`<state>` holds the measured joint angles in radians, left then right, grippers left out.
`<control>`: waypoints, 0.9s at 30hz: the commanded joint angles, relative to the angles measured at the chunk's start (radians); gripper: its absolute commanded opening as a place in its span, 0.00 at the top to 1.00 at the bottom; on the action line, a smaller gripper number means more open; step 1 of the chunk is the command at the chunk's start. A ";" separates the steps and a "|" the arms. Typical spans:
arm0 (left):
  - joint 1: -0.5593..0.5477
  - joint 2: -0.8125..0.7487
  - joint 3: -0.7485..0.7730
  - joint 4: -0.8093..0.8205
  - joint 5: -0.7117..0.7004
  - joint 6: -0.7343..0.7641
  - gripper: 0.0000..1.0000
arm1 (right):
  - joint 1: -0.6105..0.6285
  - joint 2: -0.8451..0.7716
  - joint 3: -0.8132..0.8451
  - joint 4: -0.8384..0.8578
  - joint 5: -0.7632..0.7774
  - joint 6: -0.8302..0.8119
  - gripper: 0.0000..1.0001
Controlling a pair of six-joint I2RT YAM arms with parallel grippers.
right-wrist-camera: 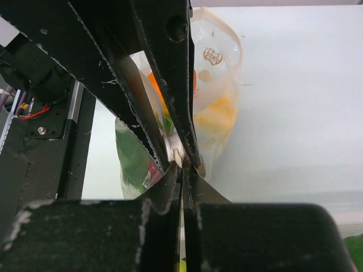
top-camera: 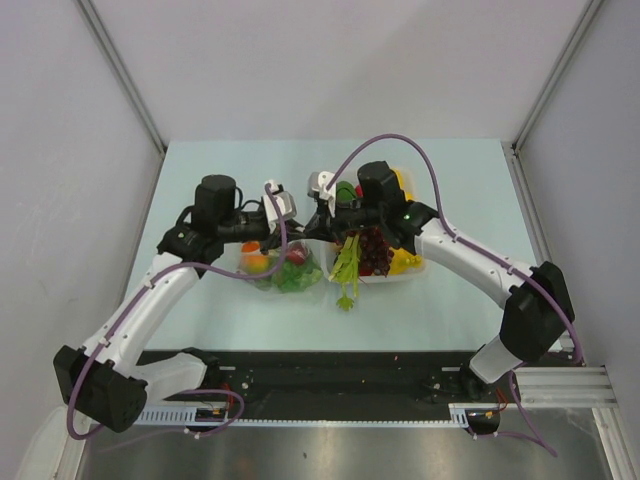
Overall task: Place the food in the zip-top bag and seal the zipper
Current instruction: Zip the zipper food storage bag at the center of the board.
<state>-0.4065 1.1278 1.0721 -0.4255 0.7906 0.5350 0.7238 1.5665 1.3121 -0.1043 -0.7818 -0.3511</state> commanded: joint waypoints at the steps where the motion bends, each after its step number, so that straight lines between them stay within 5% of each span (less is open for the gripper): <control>1: -0.005 -0.010 0.051 -0.019 0.018 0.081 0.87 | -0.001 -0.056 -0.005 0.031 -0.007 -0.017 1.00; 5: 0.012 -0.020 0.043 -0.093 -0.013 0.138 0.93 | -0.014 -0.066 -0.014 0.035 0.006 -0.014 1.00; 27: 0.267 -0.074 0.123 -0.364 -0.050 0.260 0.90 | -0.100 -0.092 -0.043 0.061 0.032 -0.019 1.00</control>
<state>-0.2092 1.1198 1.1381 -0.7059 0.7982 0.7471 0.6758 1.5311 1.2732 -0.0689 -0.7753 -0.3553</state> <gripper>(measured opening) 0.124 0.007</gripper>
